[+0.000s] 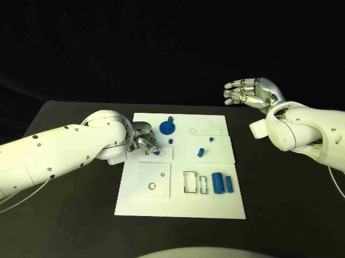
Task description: Assemble the parts on the task board
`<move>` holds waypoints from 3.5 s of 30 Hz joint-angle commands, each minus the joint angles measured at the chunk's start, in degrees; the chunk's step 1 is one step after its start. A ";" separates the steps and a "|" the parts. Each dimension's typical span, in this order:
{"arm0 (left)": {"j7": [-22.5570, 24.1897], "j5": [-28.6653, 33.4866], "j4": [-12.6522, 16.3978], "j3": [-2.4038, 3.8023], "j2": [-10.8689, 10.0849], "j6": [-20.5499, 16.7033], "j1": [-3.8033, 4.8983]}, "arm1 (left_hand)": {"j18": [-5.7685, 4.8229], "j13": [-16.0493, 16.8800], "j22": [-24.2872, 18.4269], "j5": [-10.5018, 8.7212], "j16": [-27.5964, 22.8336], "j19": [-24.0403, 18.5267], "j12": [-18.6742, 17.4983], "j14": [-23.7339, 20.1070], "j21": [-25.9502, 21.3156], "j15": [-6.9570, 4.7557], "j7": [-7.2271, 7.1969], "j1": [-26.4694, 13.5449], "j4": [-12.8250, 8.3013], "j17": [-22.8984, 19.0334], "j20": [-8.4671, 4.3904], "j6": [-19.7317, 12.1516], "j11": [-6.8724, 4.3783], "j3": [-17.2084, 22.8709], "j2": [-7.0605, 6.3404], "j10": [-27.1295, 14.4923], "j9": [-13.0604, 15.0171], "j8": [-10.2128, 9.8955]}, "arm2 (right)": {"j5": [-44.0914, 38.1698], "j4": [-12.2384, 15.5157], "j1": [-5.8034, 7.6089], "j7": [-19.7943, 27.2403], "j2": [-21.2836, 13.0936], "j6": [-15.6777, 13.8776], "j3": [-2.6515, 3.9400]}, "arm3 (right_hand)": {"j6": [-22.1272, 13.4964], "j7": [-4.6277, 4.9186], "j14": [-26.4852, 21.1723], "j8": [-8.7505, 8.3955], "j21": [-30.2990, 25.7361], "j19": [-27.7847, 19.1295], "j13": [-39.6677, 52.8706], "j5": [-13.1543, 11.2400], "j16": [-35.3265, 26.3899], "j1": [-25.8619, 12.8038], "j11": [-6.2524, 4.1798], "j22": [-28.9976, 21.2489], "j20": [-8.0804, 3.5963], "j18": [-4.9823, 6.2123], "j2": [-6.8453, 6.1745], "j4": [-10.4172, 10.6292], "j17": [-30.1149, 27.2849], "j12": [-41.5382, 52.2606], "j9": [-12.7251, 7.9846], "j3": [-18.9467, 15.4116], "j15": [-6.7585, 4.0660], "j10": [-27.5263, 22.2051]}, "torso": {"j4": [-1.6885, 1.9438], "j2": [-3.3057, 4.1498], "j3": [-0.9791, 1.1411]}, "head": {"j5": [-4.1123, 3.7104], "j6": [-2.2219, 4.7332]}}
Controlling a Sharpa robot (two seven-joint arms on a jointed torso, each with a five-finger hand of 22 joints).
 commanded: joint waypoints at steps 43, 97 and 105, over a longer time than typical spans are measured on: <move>-0.04 1.79 -2.77 -0.14 2.03 3.64 -0.06 | -1.04 2.06 0.18 -0.02 0.19 1.59 1.16 6.08 -0.14 -2.00 -2.97 -5.98 -4.30 15.10 -1.64 4.18 -1.82 -2.20 -0.40 2.19 1.89 1.60 | 0.06 -0.25 -0.38 0.56 0.12 1.34 -0.04 | -0.49 3.51 -0.23 -0.31 -0.54 0.01 -0.28 0.32 -0.31 -0.77 0.16 -0.34 0.47 0.76 0.10 0.05 -0.18 -0.28 -0.09 -0.62 0.10 -0.46 | -0.02 0.00 -0.01 | -0.10 -0.38; 1.79 4.13 -15.60 5.71 1.40 2.54 3.33 | 0.05 -13.26 -5.33 -0.16 0.15 -0.61 -6.72 6.05 -3.54 2.01 2.22 -1.53 2.74 15.00 1.59 -0.83 2.83 -18.00 -1.50 -9.67 -5.49 -11.38 | -0.10 -0.94 -0.80 0.28 0.56 1.01 -0.09 | -0.49 3.58 -0.34 -0.40 -0.89 -0.05 -0.74 0.32 -0.73 -1.31 0.24 -0.90 0.58 0.76 0.17 0.24 -0.46 -0.23 -0.15 -1.19 0.22 -0.59 | 0.03 0.08 0.00 | 0.90 1.33; 1.53 3.76 -18.72 4.93 3.04 5.25 3.38 | 0.04 -13.24 -5.17 -0.33 0.19 -0.56 -6.47 6.08 -3.47 1.93 2.04 -2.57 2.66 15.10 1.60 -0.33 2.71 -20.01 -1.98 -9.47 -5.98 -11.46 | 0.45 -0.77 -0.85 0.19 0.60 1.14 -0.09 | -0.46 3.58 -0.30 -0.40 -0.93 -0.05 -0.78 0.34 -0.75 -1.35 0.23 -0.97 0.59 0.76 0.28 0.28 -0.48 -0.20 -0.15 -1.21 0.22 -0.57 | 0.00 0.16 -0.12 | 0.92 1.19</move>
